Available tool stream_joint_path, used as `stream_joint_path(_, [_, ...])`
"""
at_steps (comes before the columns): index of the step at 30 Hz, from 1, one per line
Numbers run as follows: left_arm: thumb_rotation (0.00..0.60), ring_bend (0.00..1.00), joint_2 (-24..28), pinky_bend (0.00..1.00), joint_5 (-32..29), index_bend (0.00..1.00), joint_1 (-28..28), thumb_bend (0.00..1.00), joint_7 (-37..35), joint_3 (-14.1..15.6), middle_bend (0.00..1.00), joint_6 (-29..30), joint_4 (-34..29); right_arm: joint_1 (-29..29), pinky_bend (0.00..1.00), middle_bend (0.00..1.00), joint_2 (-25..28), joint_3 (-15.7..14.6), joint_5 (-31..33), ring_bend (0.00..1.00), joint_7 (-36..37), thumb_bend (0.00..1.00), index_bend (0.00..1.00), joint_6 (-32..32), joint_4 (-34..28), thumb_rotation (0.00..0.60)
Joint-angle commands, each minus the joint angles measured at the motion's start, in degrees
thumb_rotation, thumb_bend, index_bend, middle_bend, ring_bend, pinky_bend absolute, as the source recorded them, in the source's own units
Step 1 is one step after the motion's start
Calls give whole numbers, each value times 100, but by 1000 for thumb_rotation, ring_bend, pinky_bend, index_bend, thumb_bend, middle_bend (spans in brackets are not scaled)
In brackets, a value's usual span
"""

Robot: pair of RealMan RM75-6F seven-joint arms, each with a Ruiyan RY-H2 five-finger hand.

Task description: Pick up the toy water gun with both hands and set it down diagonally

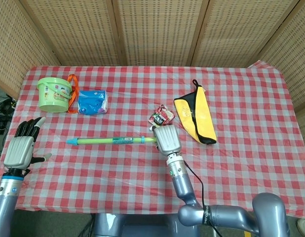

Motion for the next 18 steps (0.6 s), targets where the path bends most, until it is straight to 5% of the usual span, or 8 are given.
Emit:
stream_joint_path(1, [600,0,117,0,-211,34,-281,82,105,-216,0,-282,-215,100,589,1000,-84,20,69,937,-205,523,792,92,-2,600])
stream_joint_path(8, [600,0,107,0,-733,206,-680,99,115,-447,0,-794,-281,233,590,1000,-178,9,182,938,-534,523,794,215,84,600])
stream_joint_path(18, [600,0,-163,0,-1167,256,-1058,101,286,-404,0,-1194,-180,486,596,1000,-544,225,212,941,-469,523,796,312,684,600])
